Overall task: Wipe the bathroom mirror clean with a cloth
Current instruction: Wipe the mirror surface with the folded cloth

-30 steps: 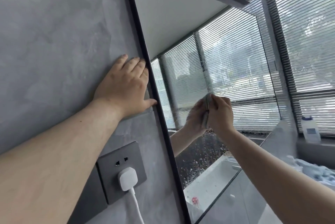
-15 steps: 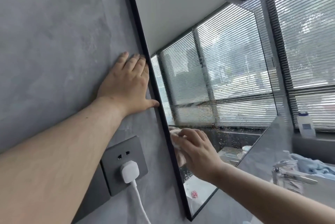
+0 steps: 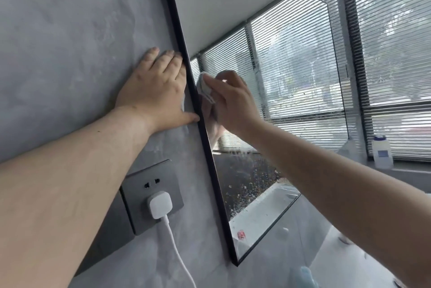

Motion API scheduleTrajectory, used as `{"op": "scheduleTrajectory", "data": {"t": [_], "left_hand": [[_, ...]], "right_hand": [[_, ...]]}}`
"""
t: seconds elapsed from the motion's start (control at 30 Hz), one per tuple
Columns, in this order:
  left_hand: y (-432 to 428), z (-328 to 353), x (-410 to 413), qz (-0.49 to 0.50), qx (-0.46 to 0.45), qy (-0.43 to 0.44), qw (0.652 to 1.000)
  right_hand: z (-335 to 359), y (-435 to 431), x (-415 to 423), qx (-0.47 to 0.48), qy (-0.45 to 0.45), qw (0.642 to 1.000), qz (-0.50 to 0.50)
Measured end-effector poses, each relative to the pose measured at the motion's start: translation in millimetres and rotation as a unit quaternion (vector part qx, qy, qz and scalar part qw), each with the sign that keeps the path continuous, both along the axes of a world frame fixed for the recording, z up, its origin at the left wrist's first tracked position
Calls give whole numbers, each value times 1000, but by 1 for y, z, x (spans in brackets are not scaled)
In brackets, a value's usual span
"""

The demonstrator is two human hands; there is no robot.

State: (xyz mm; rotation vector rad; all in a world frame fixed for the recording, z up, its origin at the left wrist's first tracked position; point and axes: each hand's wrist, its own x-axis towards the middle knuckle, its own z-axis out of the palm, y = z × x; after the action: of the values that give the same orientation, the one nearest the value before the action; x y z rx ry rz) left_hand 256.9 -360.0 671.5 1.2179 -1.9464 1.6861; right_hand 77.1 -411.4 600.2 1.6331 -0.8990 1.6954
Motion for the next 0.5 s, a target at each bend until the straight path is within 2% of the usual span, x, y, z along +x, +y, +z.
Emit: {"op": "scheduleTrajectory", "data": {"t": [0.07,0.17,0.37,0.5], "left_hand": [[0,0,0,2,-2,-1,1000],[0,-1,0,1,-6,1,1000],[0,-1,1,11,-13,-2,1000],[1,-1,0,15,-12,-3,1000]], "right_hand": [[0,0,4,-2,-10,1000,5],[-41,-3,7,-27,53,998,1],[-144,1,-10,-12,166,986,-10],[-154,2,-21,-12,235,971,-34]]}}
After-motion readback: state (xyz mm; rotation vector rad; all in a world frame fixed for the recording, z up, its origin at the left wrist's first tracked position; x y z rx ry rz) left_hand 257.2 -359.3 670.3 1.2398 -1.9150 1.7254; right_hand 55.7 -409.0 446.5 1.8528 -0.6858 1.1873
